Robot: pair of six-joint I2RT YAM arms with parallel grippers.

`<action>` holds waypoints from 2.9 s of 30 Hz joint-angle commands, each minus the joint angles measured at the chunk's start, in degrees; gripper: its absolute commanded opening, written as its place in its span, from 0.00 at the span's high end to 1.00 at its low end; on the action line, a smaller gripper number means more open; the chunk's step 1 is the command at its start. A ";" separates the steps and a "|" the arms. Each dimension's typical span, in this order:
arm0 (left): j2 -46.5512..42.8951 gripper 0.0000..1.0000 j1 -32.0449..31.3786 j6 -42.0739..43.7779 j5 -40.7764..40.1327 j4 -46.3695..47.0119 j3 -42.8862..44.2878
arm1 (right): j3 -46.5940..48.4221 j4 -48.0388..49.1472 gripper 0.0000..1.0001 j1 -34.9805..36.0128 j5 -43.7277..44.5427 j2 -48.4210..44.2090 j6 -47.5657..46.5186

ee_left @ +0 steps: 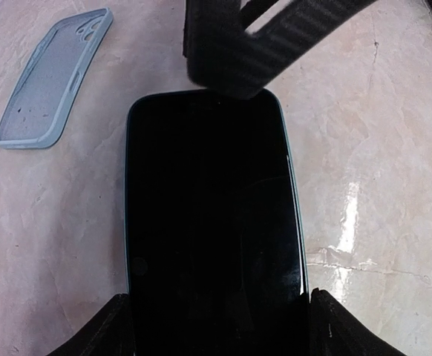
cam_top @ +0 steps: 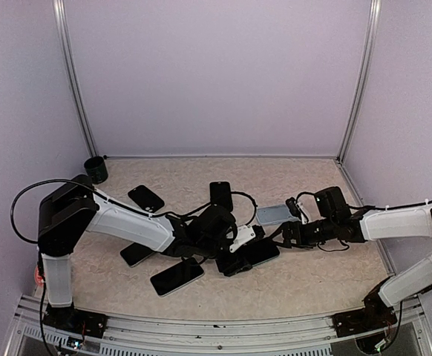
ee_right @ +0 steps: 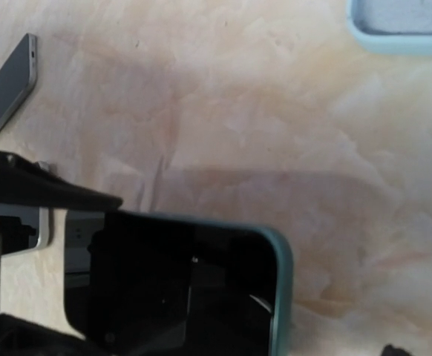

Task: Put the phone into the phone case
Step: Pick up the phone from the center of the board, then pass from the left arm to the right, then pass from the right arm to the left

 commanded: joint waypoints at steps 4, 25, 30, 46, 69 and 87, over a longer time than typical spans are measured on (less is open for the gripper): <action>-3.65 0.44 -0.95 -0.04 -0.70 5.19 -0.81 | -1.05 4.63 0.06 -0.47 -2.28 2.17 1.66; -4.87 0.44 -2.56 0.75 -2.51 7.15 -0.82 | -1.86 11.05 0.33 -0.04 -11.32 4.42 4.40; -4.93 0.43 -2.74 0.88 -2.81 7.37 -0.80 | -2.09 12.58 0.45 0.14 -12.63 5.16 5.18; -5.12 0.42 -3.11 0.99 -3.98 8.12 -0.86 | -3.06 15.59 0.87 0.32 -16.06 6.11 6.44; -15.84 0.01 3.01 -20.54 -0.43 18.55 -8.53 | 1.33 14.83 1.00 -0.60 -14.19 -5.91 3.97; -17.49 0.01 12.69 -50.11 28.75 43.92 -15.05 | -5.90 29.85 1.00 -1.35 -13.65 -19.00 3.49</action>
